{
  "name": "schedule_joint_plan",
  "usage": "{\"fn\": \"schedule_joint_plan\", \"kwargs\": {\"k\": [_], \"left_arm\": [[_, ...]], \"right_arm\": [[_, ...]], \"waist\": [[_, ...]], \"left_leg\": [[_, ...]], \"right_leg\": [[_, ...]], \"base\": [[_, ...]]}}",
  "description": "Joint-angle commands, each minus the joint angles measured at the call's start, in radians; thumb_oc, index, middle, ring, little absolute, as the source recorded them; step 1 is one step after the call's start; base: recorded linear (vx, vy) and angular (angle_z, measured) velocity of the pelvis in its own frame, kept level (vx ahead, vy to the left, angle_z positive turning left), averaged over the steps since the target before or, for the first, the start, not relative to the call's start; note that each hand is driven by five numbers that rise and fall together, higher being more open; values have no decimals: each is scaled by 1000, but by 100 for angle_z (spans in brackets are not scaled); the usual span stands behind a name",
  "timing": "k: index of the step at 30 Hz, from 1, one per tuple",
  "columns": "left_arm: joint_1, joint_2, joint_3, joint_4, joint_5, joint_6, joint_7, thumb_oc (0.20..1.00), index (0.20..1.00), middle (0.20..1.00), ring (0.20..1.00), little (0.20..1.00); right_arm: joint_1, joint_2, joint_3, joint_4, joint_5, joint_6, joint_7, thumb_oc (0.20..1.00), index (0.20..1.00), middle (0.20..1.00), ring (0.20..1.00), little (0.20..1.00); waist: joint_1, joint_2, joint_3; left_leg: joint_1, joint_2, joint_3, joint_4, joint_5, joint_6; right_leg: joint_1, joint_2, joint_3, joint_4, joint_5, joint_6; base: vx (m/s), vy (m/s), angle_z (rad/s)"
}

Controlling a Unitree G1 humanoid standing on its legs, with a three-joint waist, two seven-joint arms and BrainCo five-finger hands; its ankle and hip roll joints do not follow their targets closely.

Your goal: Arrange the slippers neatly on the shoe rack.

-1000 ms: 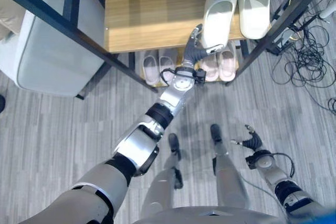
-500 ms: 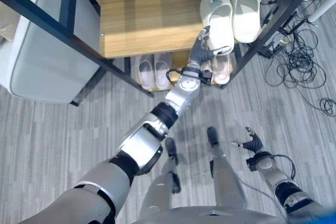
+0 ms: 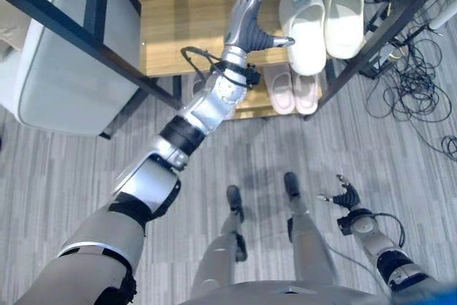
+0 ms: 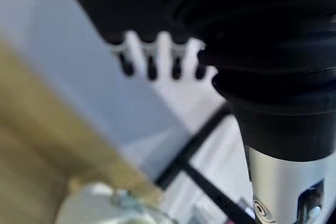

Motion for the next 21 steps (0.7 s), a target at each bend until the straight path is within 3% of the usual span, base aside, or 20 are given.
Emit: {"fn": "schedule_joint_plan", "kwargs": {"k": [1,6,12,21], "left_arm": [[-62,30,77,-10,229,25,125,1000,1000,1000,1000,1000],[-59,-22,44,-39,320,47,159,1000,1000,1000,1000,1000],[-88,-70,9,-15,319,37,152,1000,1000,1000,1000,1000],[7,-52,19,-58,268,4,143,1000,1000,1000,1000,1000]], "right_arm": [[-77,-13,-12,12,-29,-39,-62,1000,1000,1000,1000,1000],[-130,5,12,44,-23,-36,-90,1000,1000,1000,1000,1000],[-131,1,20,38,-14,-41,-90,1000,1000,1000,1000,1000],[-83,-16,5,25,-23,-33,-87,1000,1000,1000,1000,1000]], "waist": [[12,-36,111],[19,-40,131],[13,-38,141],[17,-31,129]], "left_leg": [[-21,7,-113,77,-120,-80],[-32,6,-115,88,-122,-80],[-35,8,-112,91,-120,-82],[-22,31,-116,125,-127,-93]], "right_leg": [[67,-42,-77,-40,-49,47],[58,-43,-78,-31,-49,46],[52,-41,-78,-23,-49,46],[62,-21,-83,34,-98,25]], "base": [[-42,-10,5],[-27,-4,4],[0,0,0],[-16,-64,-2]]}}
